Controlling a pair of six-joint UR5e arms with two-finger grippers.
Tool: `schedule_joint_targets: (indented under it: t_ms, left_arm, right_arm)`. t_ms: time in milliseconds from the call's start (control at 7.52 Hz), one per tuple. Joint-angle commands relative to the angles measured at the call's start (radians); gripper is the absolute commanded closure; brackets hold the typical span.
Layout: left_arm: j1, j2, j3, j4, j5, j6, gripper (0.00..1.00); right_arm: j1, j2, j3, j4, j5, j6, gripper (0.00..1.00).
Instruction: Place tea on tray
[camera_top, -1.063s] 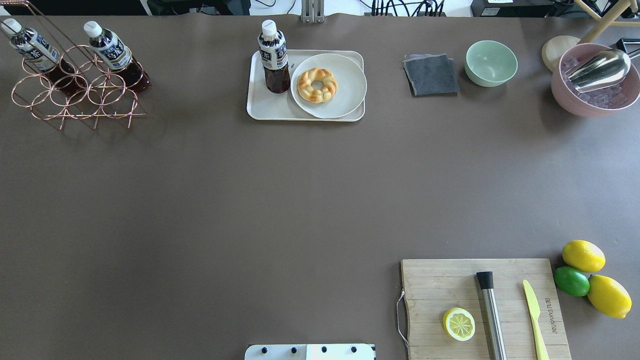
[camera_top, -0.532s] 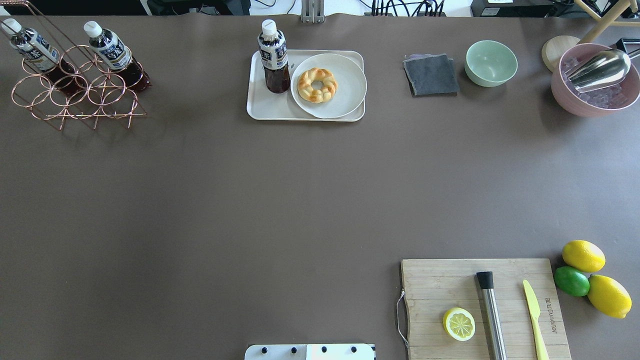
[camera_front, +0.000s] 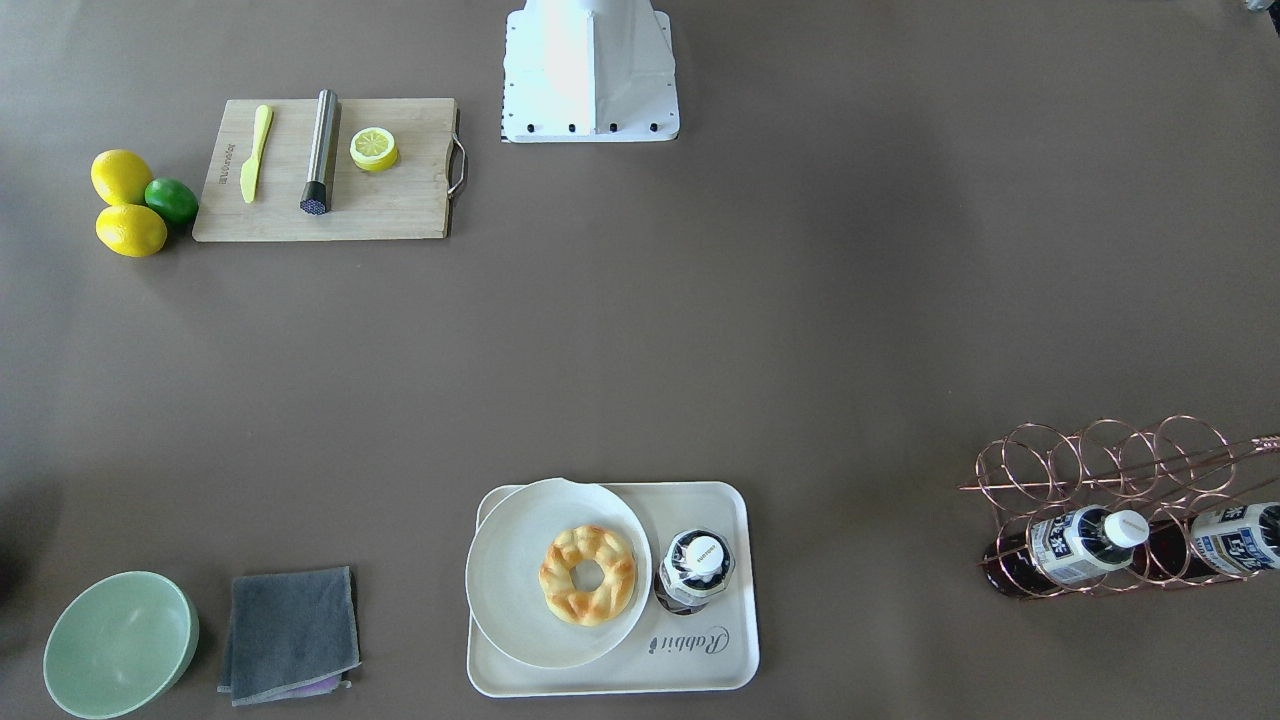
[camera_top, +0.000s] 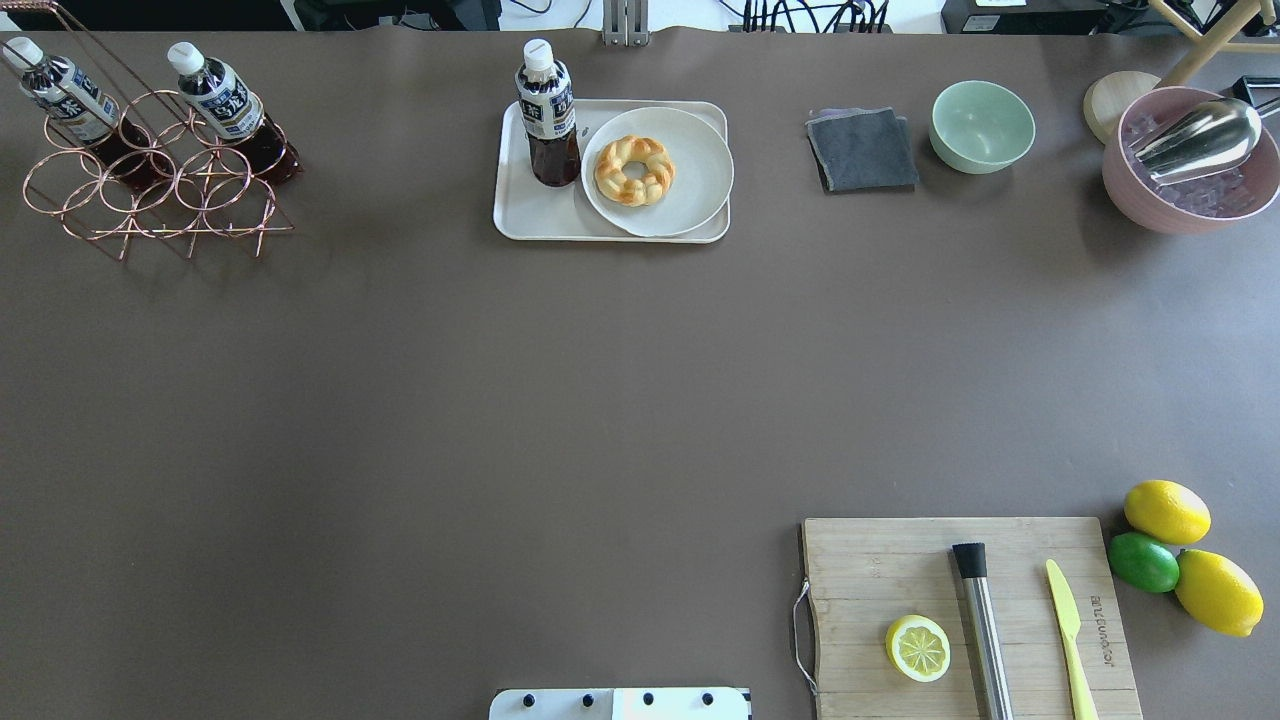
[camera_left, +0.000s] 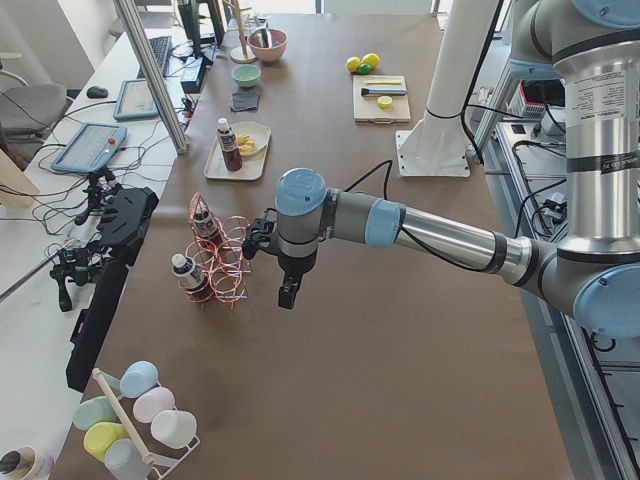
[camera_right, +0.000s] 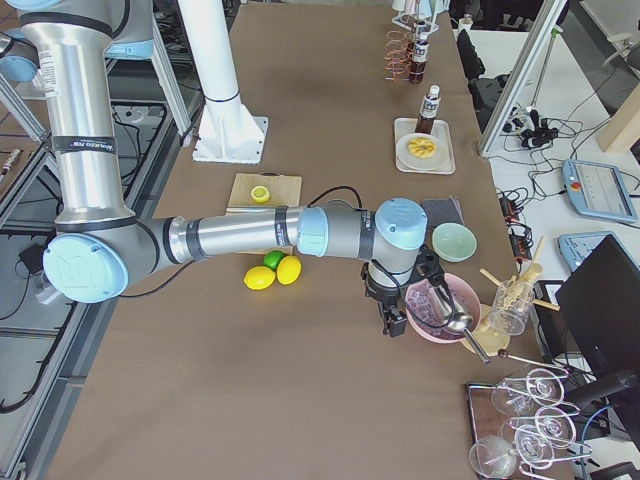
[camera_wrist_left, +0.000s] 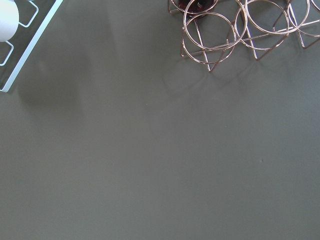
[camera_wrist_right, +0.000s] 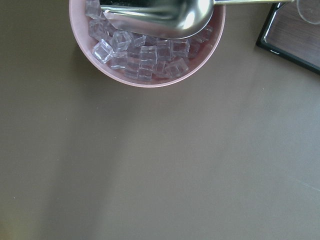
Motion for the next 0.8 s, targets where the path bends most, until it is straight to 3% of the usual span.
schedule_joint_targets:
  t_ms: [0,665]
  left_arm:
    - [-0.011,0.003,-0.002,0.0,0.0,-0.001,0.04]
    - [-0.024,0.006,-0.005,0.0,0.0,0.001,0.03]
  right_arm:
    - [0.0,0.005,-0.002,0.0,-0.002,0.0,0.0]
    - [0.0,0.005,0.001,-0.001,0.0,0.0,0.0]
